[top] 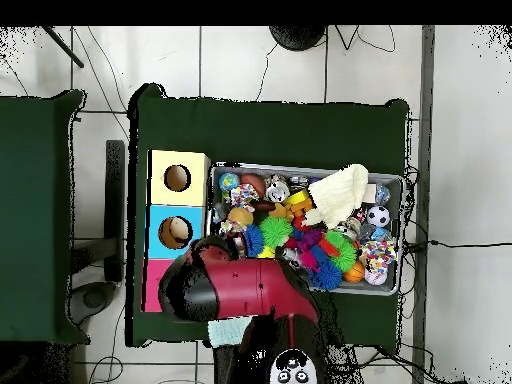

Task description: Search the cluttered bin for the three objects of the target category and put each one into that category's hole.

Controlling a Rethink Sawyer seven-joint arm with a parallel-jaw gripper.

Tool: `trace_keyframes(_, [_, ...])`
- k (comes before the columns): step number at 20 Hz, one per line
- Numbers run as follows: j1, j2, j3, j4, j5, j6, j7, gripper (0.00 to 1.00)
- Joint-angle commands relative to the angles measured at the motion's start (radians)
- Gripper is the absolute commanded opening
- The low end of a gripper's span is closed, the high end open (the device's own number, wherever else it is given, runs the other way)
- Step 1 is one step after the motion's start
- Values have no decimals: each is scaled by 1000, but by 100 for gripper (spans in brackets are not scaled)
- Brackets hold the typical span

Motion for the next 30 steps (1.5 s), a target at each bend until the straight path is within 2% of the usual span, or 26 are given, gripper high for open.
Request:
trace_keyframes(1, [-54,-12,137,-68,-29,153,-77,0])
trace_keyframes(5, [-78,-16,155,-81,-32,182,-86,0])
trace_keyframes(9, [-116,-3,175,-59,-43,138,-73,0])
trace_keyframes(12, [-147,16,155,-43,-51,118,-41,0])
trace_keyframes(14, [-198,28,175,-20,-57,84,-55,0])
trace_keyframes(16, [-169,37,145,-46,-55,108,-10,0])
trace_keyframes(20, [-151,41,123,-71,-64,142,6,0])
trace_keyframes(22, [-172,40,148,-70,-58,136,-16,0])
trace_keyframes(24, [-211,69,185,-65,-36,138,-35,0])
trace_keyframes(27, [-238,65,226,-68,-49,95,-63,0])
trace_keyframes(30, [-239,71,241,-95,-55,116,-72,0])
